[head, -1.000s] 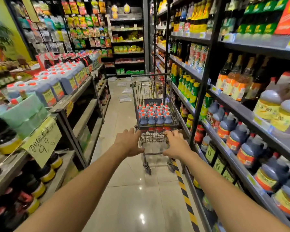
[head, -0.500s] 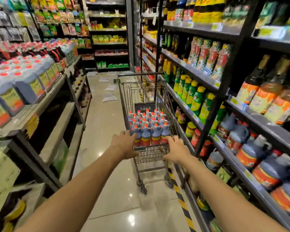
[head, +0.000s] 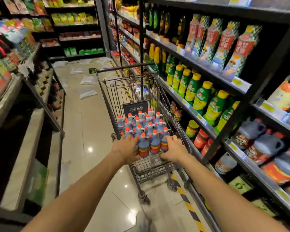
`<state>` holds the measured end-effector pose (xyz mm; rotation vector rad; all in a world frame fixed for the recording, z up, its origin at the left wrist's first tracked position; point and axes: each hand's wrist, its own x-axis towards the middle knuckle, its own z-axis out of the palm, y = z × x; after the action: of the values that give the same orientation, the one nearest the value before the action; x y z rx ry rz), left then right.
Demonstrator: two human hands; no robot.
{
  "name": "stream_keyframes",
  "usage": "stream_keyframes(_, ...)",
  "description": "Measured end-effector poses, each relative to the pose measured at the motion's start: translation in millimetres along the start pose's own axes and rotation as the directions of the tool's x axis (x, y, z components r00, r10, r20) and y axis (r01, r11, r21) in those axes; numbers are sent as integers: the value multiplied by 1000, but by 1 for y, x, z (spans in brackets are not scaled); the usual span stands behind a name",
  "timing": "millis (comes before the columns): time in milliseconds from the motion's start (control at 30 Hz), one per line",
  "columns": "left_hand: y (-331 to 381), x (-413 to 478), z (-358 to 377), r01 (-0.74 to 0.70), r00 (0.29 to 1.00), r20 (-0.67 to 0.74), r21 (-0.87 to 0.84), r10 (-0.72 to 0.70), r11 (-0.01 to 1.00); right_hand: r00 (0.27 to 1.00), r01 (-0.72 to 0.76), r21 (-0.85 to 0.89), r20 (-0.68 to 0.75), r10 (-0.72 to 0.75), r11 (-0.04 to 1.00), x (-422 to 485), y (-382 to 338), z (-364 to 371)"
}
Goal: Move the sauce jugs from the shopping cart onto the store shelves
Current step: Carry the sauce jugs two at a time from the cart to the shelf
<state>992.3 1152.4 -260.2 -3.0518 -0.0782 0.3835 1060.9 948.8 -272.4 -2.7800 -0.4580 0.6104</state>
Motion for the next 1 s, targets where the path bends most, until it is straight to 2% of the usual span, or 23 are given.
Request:
stream_keyframes(167, -39, 63, 13, -7, 1000, -1, -28, 7, 1000, 998, -31, 43, 51, 29, 999, 82, -8, 9)
stream_keyframes(367, -71, 129, 30, 20, 1000, 24, -72, -18, 997, 997, -3, 78, 74, -3, 997, 165, -33, 28)
stream_keyframes(633, -91, 217, 73, -87, 983, 167, 54, 77, 995, 994, -12, 76, 107, 3, 997, 247, -42, 64)
stream_keyframes(767, -95, 262, 109, -202, 952, 249, 67, 179, 977, 991, -83, 54, 107, 77, 995, 292, -40, 97)
stream_keyframes(900, -96, 297, 147, -259, 892, 397, 58, 216, 964, 964, -204, 38, 179, 194, 978, 319, -40, 136)
stream_keyframes(1000, -90, 315, 168, -301, 837, 489, 42, 243, 953, 961, -271, 47, 74, 267, 961, 323, -38, 166)
